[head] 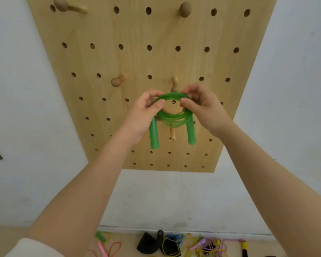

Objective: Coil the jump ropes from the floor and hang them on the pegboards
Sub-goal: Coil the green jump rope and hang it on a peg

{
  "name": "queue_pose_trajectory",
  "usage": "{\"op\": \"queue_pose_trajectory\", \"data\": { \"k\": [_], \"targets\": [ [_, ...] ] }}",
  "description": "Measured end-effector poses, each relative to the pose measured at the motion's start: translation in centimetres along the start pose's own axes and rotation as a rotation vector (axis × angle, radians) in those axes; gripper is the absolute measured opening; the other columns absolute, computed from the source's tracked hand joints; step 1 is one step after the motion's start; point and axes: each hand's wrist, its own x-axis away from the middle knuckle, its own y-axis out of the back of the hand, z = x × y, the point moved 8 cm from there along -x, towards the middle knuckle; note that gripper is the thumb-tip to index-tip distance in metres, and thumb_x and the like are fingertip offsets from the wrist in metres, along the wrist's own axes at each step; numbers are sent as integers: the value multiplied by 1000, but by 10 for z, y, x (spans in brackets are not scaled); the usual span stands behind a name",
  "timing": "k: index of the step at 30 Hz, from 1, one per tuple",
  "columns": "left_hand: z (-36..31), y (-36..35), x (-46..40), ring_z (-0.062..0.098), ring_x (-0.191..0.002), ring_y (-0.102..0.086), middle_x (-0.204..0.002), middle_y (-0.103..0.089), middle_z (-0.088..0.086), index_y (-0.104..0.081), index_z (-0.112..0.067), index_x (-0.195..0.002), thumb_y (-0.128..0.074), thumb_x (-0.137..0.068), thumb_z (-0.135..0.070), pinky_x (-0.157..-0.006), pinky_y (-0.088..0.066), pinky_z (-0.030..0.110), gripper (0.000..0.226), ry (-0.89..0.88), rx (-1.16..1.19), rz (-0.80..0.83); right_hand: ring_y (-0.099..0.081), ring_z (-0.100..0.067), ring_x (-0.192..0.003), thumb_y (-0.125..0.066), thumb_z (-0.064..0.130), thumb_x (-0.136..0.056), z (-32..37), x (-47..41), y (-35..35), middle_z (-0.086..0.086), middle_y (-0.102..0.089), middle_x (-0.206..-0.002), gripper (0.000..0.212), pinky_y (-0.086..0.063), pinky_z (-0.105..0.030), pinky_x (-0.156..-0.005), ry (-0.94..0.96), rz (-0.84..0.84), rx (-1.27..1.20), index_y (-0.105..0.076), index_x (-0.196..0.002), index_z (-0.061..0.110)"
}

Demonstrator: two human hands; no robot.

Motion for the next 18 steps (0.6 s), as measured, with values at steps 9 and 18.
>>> {"op": "queue_pose_trajectory", "data": {
  "k": [9, 18],
  "targets": [
    [16, -11, -83, 10, -101, -56, -101, -59, -8, -52, -29, -98, -48, -95, -11, -89, -44, 26, 19, -129, -365, -104, -58, -18, -84, -55, 16, -90, -49, -70, 20, -6, -61, -94, 11, -49, -32, -73, -114, -132, 111, -48, -97, 23],
    [33, -16, -130, 18, -99, -52, -105, -46, 5, -64, -12, -108, -54, -92, -20, -90, -42, 26, 20, -217, -547, -389, -55, -21, -97, -50, 26, -93, -50, -99, 33, -2, -61, -102, 22, -50, -37, -70, 68, -231, 750, -53, -113, 17]
  ]
}}
